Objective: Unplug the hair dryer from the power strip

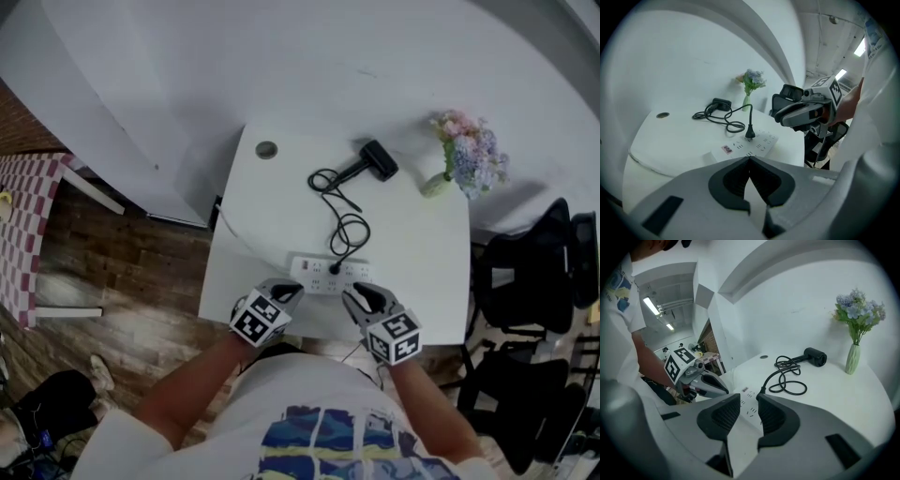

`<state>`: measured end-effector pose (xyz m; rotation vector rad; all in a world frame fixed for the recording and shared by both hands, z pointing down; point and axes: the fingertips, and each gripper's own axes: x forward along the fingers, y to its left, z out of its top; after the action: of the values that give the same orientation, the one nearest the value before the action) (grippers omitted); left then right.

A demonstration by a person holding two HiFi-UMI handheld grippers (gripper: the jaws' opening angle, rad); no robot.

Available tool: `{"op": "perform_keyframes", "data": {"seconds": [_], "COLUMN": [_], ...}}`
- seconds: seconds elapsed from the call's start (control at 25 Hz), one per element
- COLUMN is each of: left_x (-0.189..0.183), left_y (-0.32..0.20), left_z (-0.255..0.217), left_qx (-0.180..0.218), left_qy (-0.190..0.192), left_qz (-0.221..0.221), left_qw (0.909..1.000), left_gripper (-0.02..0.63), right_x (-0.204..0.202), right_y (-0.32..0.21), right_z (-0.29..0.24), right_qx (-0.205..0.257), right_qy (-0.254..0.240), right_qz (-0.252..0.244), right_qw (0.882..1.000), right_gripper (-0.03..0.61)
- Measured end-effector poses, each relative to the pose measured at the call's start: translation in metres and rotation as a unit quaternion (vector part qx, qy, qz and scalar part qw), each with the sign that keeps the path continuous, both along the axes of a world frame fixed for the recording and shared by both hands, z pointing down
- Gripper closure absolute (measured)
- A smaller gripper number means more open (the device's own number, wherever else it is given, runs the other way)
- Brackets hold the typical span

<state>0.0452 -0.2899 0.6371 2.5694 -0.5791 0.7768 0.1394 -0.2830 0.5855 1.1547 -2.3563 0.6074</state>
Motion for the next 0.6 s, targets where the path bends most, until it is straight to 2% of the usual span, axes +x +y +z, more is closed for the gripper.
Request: {"op": "perform_keyframes", "data": {"seconds": [0.6], "left_x": [0.006], "left_y": [-0.009], "left_z": [0.019], "left_qx": [-0.013], "left_qy": [-0.005], "left_qz": [0.027], "left_qw": [0.9995], "left_gripper": [0.611], "right_x": [-0.004], "right_y": [-0.043], "right_z": [0.041], "right_qx": [-0.051], "right_qy": [0.004], "right_qz": [0.024], "right_qw": [0.998], "right_gripper": [0.446]}}
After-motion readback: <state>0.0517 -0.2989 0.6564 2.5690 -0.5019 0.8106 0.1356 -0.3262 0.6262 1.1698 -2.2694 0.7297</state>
